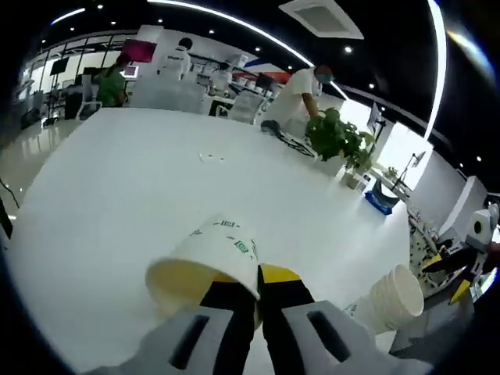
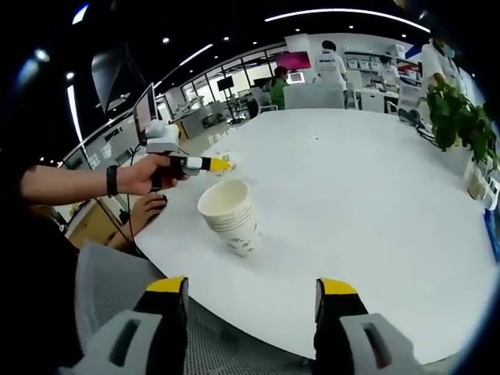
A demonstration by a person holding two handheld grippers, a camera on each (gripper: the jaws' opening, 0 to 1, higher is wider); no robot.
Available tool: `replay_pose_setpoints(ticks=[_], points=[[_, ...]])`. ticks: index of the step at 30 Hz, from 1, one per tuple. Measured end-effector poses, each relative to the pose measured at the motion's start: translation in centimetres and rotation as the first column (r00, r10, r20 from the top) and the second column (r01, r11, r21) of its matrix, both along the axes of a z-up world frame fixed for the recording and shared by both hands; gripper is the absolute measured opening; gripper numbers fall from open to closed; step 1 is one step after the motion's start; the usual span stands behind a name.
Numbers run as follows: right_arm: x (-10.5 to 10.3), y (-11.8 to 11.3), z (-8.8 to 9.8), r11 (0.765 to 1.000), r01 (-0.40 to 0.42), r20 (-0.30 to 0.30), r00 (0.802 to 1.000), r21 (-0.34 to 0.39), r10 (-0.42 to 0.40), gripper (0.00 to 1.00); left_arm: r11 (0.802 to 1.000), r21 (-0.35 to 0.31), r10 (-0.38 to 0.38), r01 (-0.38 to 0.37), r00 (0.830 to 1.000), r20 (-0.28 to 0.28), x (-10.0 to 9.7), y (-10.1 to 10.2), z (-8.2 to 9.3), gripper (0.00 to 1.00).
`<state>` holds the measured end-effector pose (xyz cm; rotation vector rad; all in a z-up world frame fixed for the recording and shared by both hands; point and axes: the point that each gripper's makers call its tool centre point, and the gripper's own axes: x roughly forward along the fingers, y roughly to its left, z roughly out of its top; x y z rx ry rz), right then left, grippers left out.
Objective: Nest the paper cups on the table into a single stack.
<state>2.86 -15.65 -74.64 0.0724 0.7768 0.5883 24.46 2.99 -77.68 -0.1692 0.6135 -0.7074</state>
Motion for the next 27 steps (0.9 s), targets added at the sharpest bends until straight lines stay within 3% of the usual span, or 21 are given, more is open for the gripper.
replay_pose_setpoints(ticks=[8,14,17,21,25,27], points=[[0.2,0.4,-0.1,1.000,-0.012,0.004,1.000,0.010,0.012,0.67,0.989,0.042,-0.141,0.140,0.990,0.016,-1.3,-1.2,3.1,0.00],[0.4,0.6,-0.2,1.000,-0.024,0.007,1.000,0.009,0.024,0.67,0.969,0.080,-0.235,0.232,0.972,0.026,-2.0,-1.8,3.9,0.00],[0.2,0.6,-0.4,1.000,-0.029,0.005,1.000,0.010,0.029,0.67,0.952,0.100,-0.293,0.289,0.956,0.027,-3.2,-2.7,5.9,0.00],[0.1,0.6,-0.6,0.999,-0.036,0.000,0.999,0.008,0.036,0.66,0.904,0.124,-0.409,0.408,0.912,-0.022,-5.6,-3.8,6.9,0.00],[0.1,0.6,-0.6,0.999,-0.037,0.002,0.999,0.011,0.037,0.66,0.835,0.196,-0.513,0.515,0.856,-0.062,-7.5,-4.4,6.9,0.00],[0.0,0.6,-0.7,0.999,-0.042,0.003,0.999,0.008,0.042,0.66,0.809,0.216,-0.546,0.547,0.835,-0.070,-8.0,-4.7,7.1,0.00]])
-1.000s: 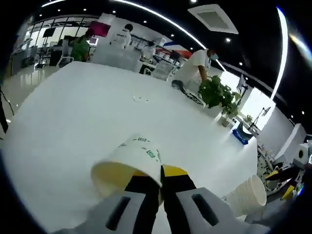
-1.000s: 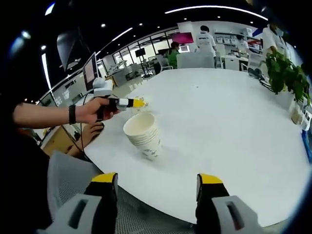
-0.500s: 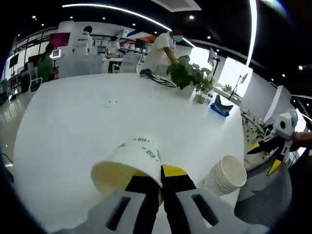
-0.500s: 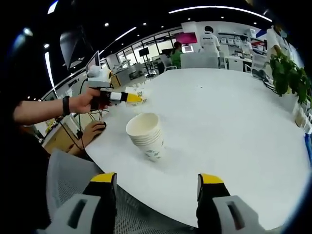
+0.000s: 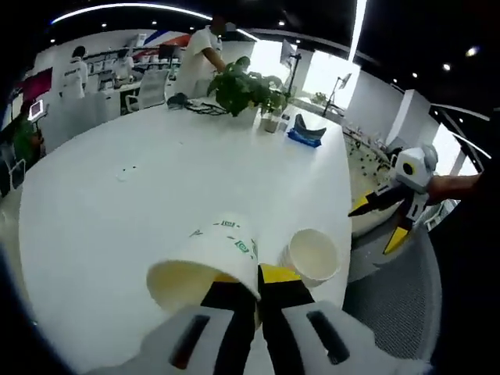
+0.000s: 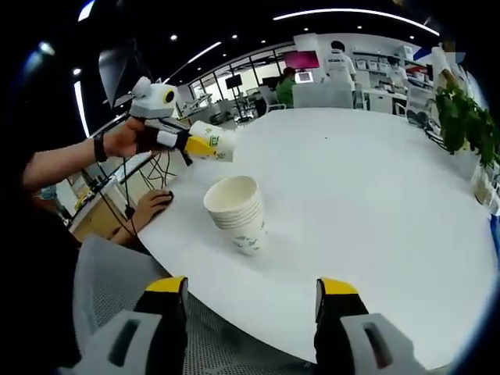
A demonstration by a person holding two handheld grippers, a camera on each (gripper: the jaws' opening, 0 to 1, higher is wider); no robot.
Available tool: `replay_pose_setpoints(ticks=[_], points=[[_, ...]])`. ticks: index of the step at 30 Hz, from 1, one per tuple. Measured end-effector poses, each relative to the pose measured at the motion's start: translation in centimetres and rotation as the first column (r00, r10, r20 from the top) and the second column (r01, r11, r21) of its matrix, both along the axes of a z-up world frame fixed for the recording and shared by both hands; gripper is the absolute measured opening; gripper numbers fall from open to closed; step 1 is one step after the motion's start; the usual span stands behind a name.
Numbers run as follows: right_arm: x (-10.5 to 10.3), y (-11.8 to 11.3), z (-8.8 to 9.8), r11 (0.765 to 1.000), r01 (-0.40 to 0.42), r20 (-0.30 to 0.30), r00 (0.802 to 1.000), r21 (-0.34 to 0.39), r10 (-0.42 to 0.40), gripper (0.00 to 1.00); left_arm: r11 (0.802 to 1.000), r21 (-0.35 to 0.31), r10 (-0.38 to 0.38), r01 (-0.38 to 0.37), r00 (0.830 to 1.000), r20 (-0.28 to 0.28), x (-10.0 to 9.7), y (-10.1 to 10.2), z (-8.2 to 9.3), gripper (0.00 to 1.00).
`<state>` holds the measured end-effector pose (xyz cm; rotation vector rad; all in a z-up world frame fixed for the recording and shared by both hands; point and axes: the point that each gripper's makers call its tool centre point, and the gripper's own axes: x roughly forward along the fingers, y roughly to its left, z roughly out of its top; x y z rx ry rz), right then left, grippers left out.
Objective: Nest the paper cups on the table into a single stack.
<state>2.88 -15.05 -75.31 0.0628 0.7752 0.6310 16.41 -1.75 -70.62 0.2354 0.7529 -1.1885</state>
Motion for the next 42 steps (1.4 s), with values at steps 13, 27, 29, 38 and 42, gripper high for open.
replay_pose_setpoints(ticks=[13,27,29,38,42], points=[[0.2,-0.2,0.1,1.000,0.003,0.017,1.000,0.002,-0.003,0.66,0.947,0.166,-0.272,0.274,0.962,-0.037,-4.6,-2.2,1.1,0.00],[0.2,-0.5,0.3,1.000,0.017,0.031,0.999,0.017,-0.018,0.65,0.824,0.359,-0.444,0.438,0.893,-0.071,-6.4,-2.6,0.1,0.00],[-0.1,-0.5,0.3,1.000,0.018,0.033,0.999,0.017,-0.019,0.65,0.799,0.385,-0.468,0.462,0.880,-0.084,-6.9,-2.8,-0.1,0.00],[-0.3,-0.3,0.0,1.000,-0.001,0.033,0.999,0.013,0.001,0.65,0.742,0.444,-0.510,0.502,0.853,-0.113,-7.5,-3.5,-1.4,0.00],[-0.6,-0.2,0.0,1.000,-0.016,0.032,0.999,0.004,0.016,0.65,0.721,0.462,-0.523,0.516,0.843,-0.125,-7.8,-3.8,-1.6,0.00]])
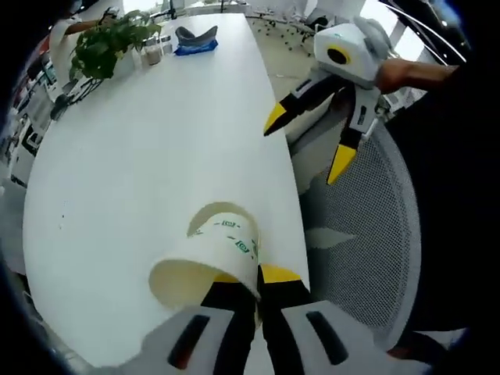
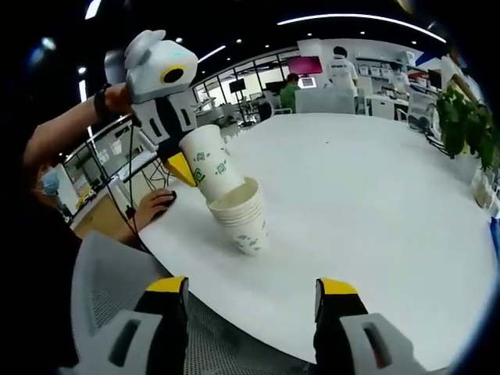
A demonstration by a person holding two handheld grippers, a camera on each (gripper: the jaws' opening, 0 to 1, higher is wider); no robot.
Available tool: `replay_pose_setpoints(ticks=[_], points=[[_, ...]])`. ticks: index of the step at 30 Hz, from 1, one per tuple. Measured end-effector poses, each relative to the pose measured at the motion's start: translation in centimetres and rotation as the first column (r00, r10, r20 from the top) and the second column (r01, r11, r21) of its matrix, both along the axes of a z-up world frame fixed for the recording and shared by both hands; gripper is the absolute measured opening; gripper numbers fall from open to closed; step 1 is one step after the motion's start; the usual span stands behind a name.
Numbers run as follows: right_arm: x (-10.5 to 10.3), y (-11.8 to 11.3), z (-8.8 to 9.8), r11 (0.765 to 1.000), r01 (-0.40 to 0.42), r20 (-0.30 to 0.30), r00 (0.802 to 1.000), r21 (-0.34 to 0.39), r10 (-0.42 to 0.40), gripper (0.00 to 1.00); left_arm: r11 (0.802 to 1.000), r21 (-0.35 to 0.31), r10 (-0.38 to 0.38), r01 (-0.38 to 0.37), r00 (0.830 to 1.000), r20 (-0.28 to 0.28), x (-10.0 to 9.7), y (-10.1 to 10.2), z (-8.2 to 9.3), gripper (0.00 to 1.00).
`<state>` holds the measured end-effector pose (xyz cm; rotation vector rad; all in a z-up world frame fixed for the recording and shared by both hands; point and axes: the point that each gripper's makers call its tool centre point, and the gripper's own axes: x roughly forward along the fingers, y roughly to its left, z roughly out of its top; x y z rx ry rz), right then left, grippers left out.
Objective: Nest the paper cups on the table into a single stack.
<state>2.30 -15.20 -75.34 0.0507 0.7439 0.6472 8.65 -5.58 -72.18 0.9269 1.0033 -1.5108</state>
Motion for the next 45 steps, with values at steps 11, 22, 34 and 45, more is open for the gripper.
replay_pose_setpoints(ticks=[11,22,34,45], points=[[0.0,0.1,0.2,1.000,0.000,0.004,1.000,0.016,0.000,0.65,0.997,0.051,-0.061,0.059,0.998,0.029,0.0,-0.3,-0.9,0.00],[0.1,0.0,0.2,1.000,-0.001,0.008,1.000,0.026,0.000,0.65,0.995,0.076,-0.063,0.059,0.997,0.044,0.2,-0.4,-1.1,0.00],[0.1,0.2,0.3,1.000,-0.007,0.009,1.000,0.028,0.007,0.65,0.995,0.075,-0.070,0.066,0.997,0.044,0.1,-0.4,-1.0,0.05],[0.0,0.3,0.3,1.000,-0.019,0.008,1.000,0.023,0.019,0.65,0.999,0.028,-0.046,0.044,0.997,0.064,0.5,-0.7,-0.6,0.10]])
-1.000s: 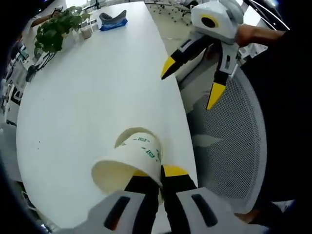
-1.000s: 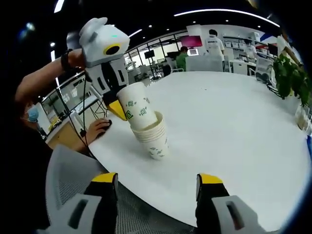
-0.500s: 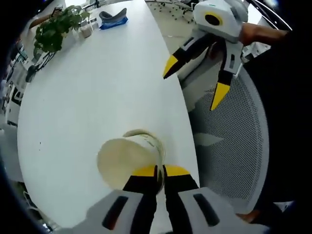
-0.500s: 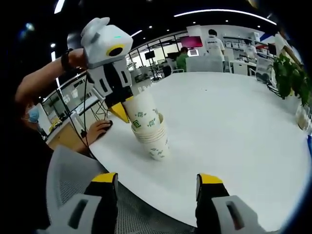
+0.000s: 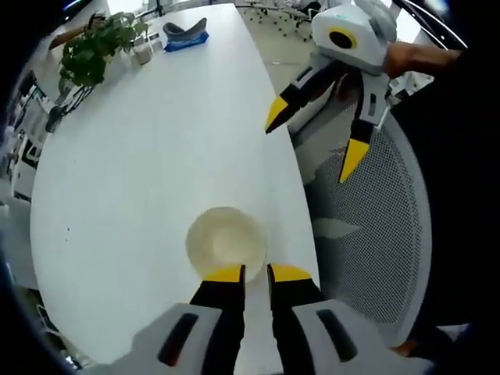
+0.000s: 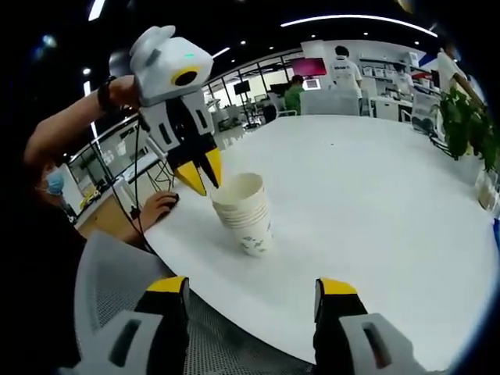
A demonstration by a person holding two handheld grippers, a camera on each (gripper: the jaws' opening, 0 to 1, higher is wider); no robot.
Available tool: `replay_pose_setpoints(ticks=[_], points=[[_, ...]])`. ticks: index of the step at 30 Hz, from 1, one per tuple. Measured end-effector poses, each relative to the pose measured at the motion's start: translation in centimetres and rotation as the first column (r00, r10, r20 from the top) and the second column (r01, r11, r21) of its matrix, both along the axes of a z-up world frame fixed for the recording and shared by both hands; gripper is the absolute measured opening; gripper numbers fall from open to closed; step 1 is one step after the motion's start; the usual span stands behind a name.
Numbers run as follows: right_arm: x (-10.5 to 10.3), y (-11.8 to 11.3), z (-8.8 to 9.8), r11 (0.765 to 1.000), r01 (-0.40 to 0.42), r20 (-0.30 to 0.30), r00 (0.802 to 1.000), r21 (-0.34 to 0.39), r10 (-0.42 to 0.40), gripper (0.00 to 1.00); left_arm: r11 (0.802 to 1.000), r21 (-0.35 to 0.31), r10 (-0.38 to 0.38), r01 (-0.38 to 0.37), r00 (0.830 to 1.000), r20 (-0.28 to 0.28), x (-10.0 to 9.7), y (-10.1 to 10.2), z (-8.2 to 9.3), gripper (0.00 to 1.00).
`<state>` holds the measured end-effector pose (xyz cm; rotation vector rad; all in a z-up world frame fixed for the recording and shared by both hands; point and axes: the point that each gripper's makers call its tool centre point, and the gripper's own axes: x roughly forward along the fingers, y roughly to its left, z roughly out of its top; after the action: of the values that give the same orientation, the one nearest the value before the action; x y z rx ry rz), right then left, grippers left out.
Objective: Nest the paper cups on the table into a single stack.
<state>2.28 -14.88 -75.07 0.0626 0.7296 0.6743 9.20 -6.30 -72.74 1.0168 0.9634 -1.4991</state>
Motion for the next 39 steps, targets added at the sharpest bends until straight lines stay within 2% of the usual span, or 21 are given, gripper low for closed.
replay_pose_setpoints(ticks=[3,7,9,15,20,24,26,27,29,32,39], points=[[0.0,0.0,0.0,1.000,-0.002,0.000,1.000,-0.002,0.002,0.65,1.000,-0.027,0.005,-0.005,1.000,0.003,0.0,-0.1,-0.1,0.15],[-0.1,0.0,-0.1,1.000,-0.007,-0.003,1.000,-0.005,0.007,0.65,0.991,-0.122,0.045,-0.048,0.999,-0.025,-1.0,-1.0,0.8,0.21],[-0.2,0.0,-0.2,1.000,-0.010,-0.005,1.000,-0.007,0.010,0.65,0.985,-0.160,0.061,-0.066,0.997,-0.036,-1.0,-1.2,0.9,0.25],[-0.3,0.2,-0.4,1.000,-0.026,-0.015,1.000,-0.008,0.026,0.65,0.977,-0.191,0.093,-0.092,0.996,-0.006,-0.5,-0.3,0.8,0.35],[-0.2,0.1,-0.5,0.999,-0.031,-0.017,0.999,-0.013,0.030,0.65,0.963,-0.227,0.148,-0.143,0.989,0.007,0.6,0.3,1.0,0.38],[0.5,0.2,-0.2,0.999,-0.042,-0.007,0.999,-0.029,0.042,0.65,0.947,-0.259,0.201,-0.188,0.979,0.022,1.4,0.7,1.1,0.38],[1.2,0.1,-0.2,0.999,-0.044,0.002,0.999,-0.031,0.044,0.65,0.931,-0.288,0.239,-0.224,0.971,0.020,1.6,0.6,1.5,0.39],[1.6,0.2,-0.1,0.998,-0.048,0.007,0.999,-0.034,0.048,0.65,0.915,-0.316,0.272,-0.252,0.962,0.021,2.5,0.9,1.6,0.39],[2.1,0.4,0.1,0.997,-0.059,0.011,0.998,-0.041,0.060,0.65,0.897,-0.337,0.311,-0.286,0.950,0.019,3.1,1.0,1.5,0.40],[2.9,1.0,0.0,0.995,-0.086,0.014,0.996,-0.055,0.087,0.65,0.892,-0.339,0.332,-0.299,0.942,0.042,3.5,1.2,0.8,0.42],[5.1,2.1,-0.8,0.985,-0.149,0.024,0.988,-0.092,0.152,0.64,0.876,-0.345,0.369,-0.337,0.929,0.028,3.2,1.4,-0.3,0.44]])
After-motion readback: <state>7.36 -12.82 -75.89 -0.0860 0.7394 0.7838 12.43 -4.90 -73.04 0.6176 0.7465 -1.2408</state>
